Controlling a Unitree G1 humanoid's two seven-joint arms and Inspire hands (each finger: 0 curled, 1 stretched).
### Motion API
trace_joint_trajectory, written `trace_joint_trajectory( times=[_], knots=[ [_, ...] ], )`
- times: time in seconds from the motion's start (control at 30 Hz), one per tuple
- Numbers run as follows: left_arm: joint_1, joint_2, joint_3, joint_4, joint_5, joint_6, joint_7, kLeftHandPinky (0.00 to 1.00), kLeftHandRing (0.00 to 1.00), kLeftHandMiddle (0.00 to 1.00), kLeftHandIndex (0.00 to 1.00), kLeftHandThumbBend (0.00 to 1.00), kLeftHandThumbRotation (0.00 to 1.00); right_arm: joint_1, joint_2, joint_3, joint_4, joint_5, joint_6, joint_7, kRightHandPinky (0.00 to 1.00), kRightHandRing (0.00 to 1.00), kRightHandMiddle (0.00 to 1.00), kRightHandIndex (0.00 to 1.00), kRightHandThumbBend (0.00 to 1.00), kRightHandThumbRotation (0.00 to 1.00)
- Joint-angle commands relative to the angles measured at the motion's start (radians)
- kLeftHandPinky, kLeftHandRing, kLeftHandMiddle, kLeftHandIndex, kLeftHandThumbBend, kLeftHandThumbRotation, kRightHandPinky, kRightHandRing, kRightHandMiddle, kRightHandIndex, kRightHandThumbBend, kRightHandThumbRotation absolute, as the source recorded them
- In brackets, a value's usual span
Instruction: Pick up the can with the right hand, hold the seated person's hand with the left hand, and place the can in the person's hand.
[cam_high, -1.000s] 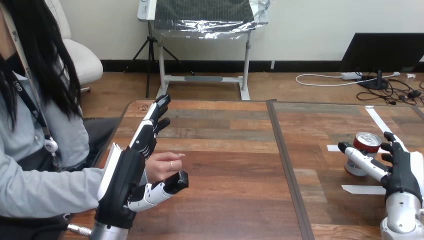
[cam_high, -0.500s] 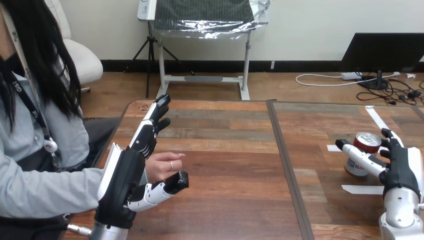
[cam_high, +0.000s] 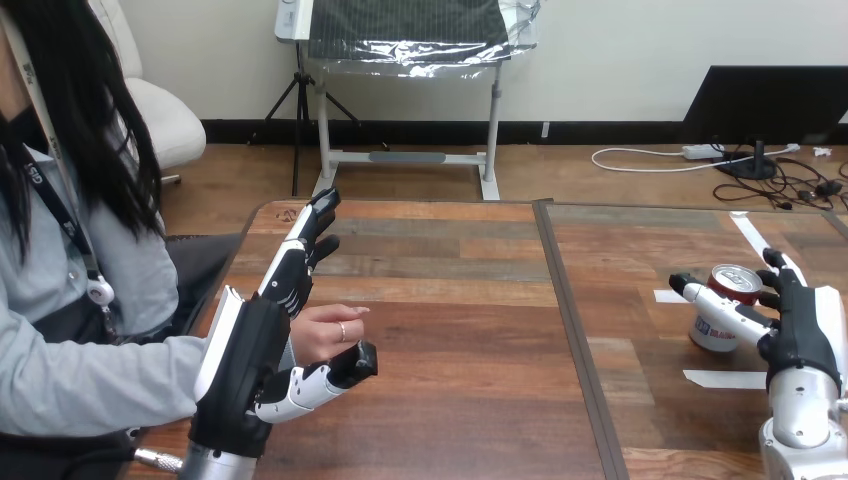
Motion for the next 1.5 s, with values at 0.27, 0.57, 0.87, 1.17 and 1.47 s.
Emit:
trace_joint_trajectory(
  times=[0.27, 0.57, 0.87, 1.17, 1.47],
  knots=[
    [-0.026, 0.003, 0.006, -0.043, -0.015, -0.012, 0.002, 0.92, 0.97, 0.98, 0.94, 1.00, 0.70, -0.088, -0.016, 0.007, -0.004, -0.008, 0.000, 0.007, 0.81, 0.88, 0.90, 0.93, 1.00, 0.45],
    [-0.027, 0.005, 0.010, -0.038, -0.005, -0.020, 0.007, 0.92, 0.96, 0.98, 0.94, 1.00, 0.71, -0.093, -0.017, 0.015, -0.003, -0.021, 0.013, 0.007, 0.81, 0.88, 0.90, 0.93, 1.00, 0.45],
    [-0.025, 0.003, 0.010, -0.039, -0.009, -0.021, 0.007, 0.91, 0.96, 0.97, 0.93, 1.00, 0.71, -0.097, -0.016, 0.015, -0.003, -0.025, 0.024, 0.015, 0.81, 0.88, 0.90, 0.94, 1.00, 0.46],
    [-0.024, 0.001, 0.006, -0.040, -0.019, -0.024, 0.002, 0.91, 0.95, 0.97, 0.93, 1.00, 0.71, -0.096, -0.014, 0.017, -0.003, -0.023, 0.016, 0.020, 0.80, 0.86, 0.88, 0.93, 1.00, 0.46],
    [-0.024, 0.001, 0.002, -0.041, -0.030, -0.023, -0.004, 0.91, 0.96, 0.97, 0.93, 1.00, 0.70, -0.096, -0.010, 0.020, -0.002, -0.024, 0.020, 0.023, 0.80, 0.86, 0.88, 0.92, 1.00, 0.42]
  ],
)
